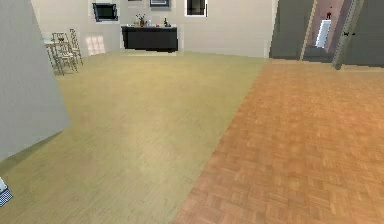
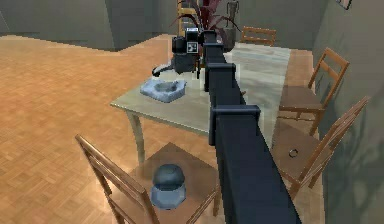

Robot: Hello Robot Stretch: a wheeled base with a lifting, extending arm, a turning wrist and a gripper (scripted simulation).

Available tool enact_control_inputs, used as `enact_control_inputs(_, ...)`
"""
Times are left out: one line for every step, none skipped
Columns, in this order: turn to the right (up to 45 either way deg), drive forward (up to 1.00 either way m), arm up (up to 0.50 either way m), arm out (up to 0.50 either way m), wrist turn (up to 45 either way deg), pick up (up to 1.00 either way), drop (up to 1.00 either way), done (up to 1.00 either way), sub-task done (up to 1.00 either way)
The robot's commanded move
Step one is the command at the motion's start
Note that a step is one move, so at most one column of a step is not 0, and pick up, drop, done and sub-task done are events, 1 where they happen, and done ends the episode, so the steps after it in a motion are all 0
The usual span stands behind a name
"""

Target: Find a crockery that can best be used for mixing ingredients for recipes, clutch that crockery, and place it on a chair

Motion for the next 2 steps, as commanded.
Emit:
enact_control_inputs(0.0, 0.0, 0.0, -0.1, 0.0, 0.0, 0.0, 0.0, 0.0)
enact_control_inputs(0.0, 0.0, 0.0, 0.0, 0.0, 0.0, 0.0, 1.0, 0.0)
